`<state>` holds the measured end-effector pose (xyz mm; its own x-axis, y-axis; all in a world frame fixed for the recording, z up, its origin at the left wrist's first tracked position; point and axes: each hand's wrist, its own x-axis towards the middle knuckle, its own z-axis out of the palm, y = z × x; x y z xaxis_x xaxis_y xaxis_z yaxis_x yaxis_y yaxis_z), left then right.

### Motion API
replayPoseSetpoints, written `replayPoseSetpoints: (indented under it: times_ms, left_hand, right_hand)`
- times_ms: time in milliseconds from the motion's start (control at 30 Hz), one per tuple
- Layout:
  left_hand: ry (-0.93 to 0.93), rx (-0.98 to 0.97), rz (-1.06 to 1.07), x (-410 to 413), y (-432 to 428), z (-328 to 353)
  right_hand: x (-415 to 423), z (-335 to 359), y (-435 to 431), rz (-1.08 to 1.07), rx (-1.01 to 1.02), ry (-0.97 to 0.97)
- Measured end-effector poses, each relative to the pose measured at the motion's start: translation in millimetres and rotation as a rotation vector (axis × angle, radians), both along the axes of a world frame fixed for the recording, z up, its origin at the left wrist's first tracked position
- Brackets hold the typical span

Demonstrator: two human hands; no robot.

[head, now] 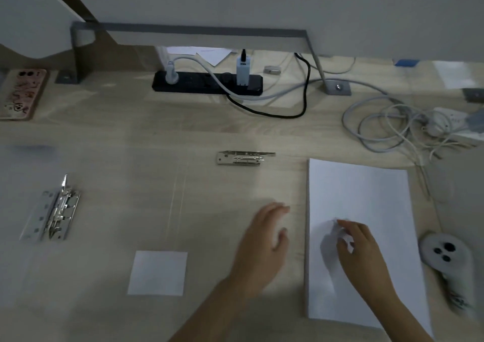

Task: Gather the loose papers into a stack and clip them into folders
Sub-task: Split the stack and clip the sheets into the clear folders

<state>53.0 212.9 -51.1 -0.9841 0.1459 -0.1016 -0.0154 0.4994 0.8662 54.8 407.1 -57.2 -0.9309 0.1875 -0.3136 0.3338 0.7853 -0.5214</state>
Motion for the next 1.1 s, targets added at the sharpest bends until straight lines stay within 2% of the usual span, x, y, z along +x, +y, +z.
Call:
replayPoseSetpoints:
  times_ms: [67, 133, 267, 400, 733, 967, 1100]
  left_hand:
    - [-0.302, 0.164, -0.027, 3, 37, 12]
    - [-0.568, 0.232, 0.076, 0, 61, 11]
    - [-0.76, 0.329, 0.306, -16, 77, 0]
    - [-0.72, 0.256, 0.314, -31, 75, 1]
    - [-0.813, 0.192, 0.377, -32, 89, -1]
    - [-0.756, 0.378, 0.28, -10, 81, -6]
    - [-0.687, 0.421, 0.207, 2, 82, -9]
  right_hand:
    - [3, -5, 3, 0.05, 0.036, 0.009]
    - [6, -7, 5, 0.092, 0.057, 0.026]
    - [9, -8, 7, 0.137, 0.054, 0.031]
    - [10, -10, 10, 0.151, 0.04, 0.041]
    - [8, -7, 14, 0.122, -0.015, 0.047]
    - [5, -2, 17, 0.117, -0.086, 0.014]
    - [3, 6, 17, 0.03, -0.201, -0.027]
